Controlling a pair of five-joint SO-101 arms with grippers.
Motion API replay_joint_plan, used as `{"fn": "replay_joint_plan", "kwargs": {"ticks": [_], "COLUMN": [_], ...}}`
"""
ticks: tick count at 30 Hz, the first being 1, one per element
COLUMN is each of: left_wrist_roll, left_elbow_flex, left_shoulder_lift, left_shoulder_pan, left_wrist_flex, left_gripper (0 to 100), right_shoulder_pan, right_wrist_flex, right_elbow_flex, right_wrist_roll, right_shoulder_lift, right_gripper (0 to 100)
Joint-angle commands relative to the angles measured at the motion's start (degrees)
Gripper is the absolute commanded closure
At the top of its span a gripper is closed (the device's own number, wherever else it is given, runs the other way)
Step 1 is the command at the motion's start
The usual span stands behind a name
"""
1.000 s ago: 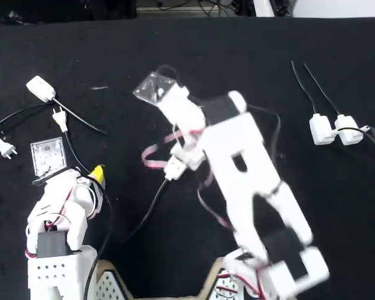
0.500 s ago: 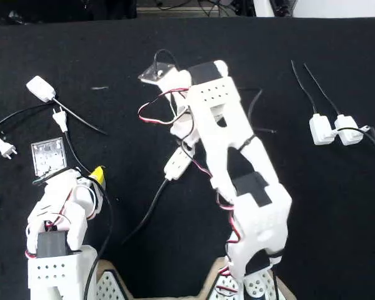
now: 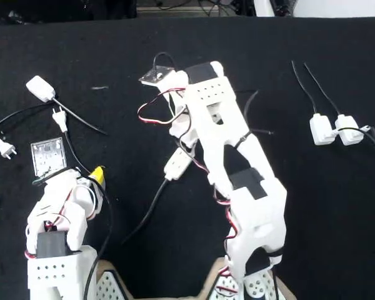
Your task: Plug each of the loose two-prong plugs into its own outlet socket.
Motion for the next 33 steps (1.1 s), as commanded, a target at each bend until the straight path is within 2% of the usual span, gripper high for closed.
{"fn": "replay_joint_plan", "kwargs": {"ticks": [1, 12, 33], "left_wrist_roll": [0.3, 0.3, 0.3], "left_elbow_flex": [-0.7, -0.7, -0.8], "left_shoulder_lift": [-0.6, -0.6, -0.6], "left_shoulder_pan": [-0.4, -0.4, -0.4], "left_wrist_flex": [0.2, 0.2, 0.2], "left_gripper": [80, 80, 80], "right_shoulder_pan": [0.4, 0.3, 0.0], "right_wrist_flex": [1.8, 0.4, -2.5], "right_elbow_flex": [-3.2, -3.2, -3.6], "right_wrist_roll": [4.7, 13.0, 13.1], "right_shoulder_lift": [-0.5, -0.6, -0.3], "right_gripper": [98.8, 98.8, 98.8]}}
